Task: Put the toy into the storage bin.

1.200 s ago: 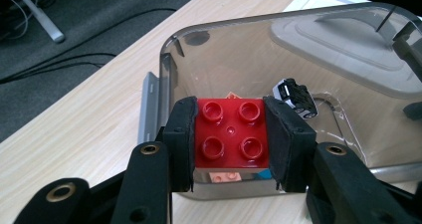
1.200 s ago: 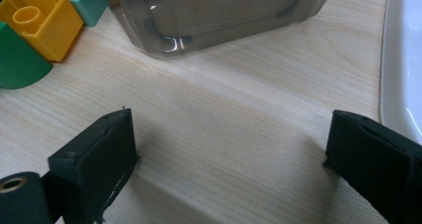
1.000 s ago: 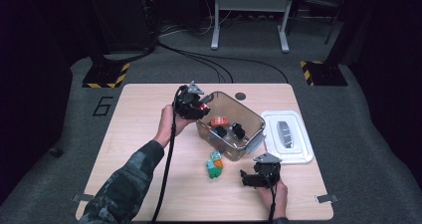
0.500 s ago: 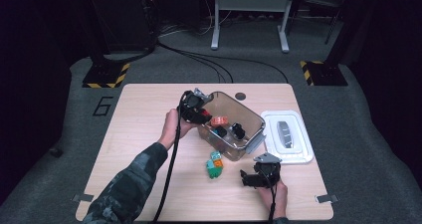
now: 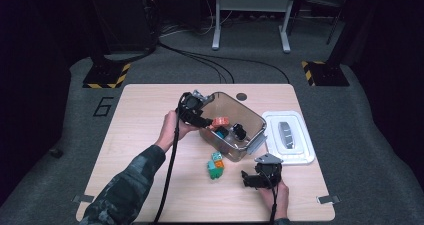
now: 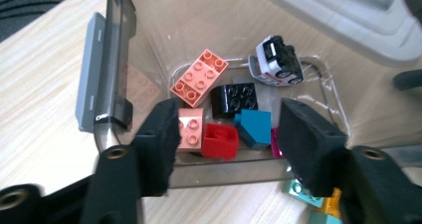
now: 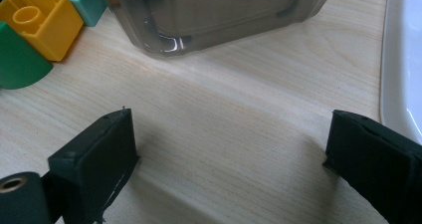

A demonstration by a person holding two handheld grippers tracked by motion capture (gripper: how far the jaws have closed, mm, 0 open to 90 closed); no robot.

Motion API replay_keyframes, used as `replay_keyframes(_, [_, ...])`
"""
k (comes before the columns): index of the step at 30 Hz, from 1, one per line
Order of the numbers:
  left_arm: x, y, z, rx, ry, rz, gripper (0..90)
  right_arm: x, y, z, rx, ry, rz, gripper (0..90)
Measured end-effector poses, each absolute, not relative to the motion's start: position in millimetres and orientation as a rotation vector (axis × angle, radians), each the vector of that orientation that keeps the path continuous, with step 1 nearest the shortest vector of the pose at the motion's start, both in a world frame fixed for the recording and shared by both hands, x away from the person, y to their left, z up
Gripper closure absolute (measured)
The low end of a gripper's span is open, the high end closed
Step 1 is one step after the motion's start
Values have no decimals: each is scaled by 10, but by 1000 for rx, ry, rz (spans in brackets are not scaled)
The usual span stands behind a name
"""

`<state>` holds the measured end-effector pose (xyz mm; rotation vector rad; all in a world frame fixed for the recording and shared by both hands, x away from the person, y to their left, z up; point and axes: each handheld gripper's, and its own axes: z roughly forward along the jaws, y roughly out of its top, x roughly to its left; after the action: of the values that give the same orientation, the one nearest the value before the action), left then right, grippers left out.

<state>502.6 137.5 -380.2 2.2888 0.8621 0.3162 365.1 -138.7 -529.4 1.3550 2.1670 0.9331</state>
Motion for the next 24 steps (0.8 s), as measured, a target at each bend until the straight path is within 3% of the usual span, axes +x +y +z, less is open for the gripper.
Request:
replay_keyframes(12, [4639,1635,-3734,2225,849,389,213,3648,-1388,-5293,1362,2163,935,50])
replay_keyframes(24, [4265,1697,-4272,2252,843,336,225,3647,-1386,-5293,1362,2163,933,50])
